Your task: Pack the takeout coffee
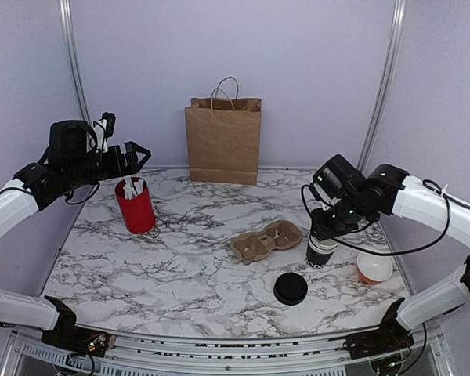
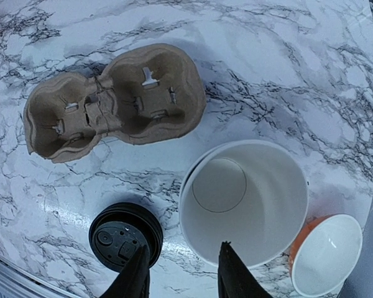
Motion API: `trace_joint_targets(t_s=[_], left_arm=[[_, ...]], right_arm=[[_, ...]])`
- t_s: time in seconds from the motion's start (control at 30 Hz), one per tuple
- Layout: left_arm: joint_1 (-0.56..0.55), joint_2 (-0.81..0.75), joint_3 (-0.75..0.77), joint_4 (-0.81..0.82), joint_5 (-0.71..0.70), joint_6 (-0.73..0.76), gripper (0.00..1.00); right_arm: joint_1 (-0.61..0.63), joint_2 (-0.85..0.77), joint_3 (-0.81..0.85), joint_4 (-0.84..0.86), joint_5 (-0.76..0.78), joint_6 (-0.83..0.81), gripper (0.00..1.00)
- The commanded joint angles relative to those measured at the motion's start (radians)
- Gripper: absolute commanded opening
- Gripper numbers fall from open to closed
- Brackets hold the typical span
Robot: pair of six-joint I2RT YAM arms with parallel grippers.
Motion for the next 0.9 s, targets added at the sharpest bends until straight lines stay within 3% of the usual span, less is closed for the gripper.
trace_joint_targets(t_s=[0.0,0.23,0.47,0.87], left_arm=[[0.002,-0.019,-0.011,0.045,-0.014,-0.004,0.99],[0.0,-0.008,-0.01,0.052,-0.006,-0.011,0.99],[0.001,-0.011,-0.008,0.053,0.012,-0.011,0.99],[0.001,-0.018,-0.012,0.053,0.013,-0.016,0.99]], right_arm=[[0.006,0.003,-0.022,0.027,-0.001,0.011,0.35],[0.006,0.032,-0.063,0.082,-0.047,0.014,0.31],[0.006,0.053,-0.078,0.107,0.009,0.015,0.29],[0.006,0.091,-0.091,0.111,0.067,0.014,0.17]])
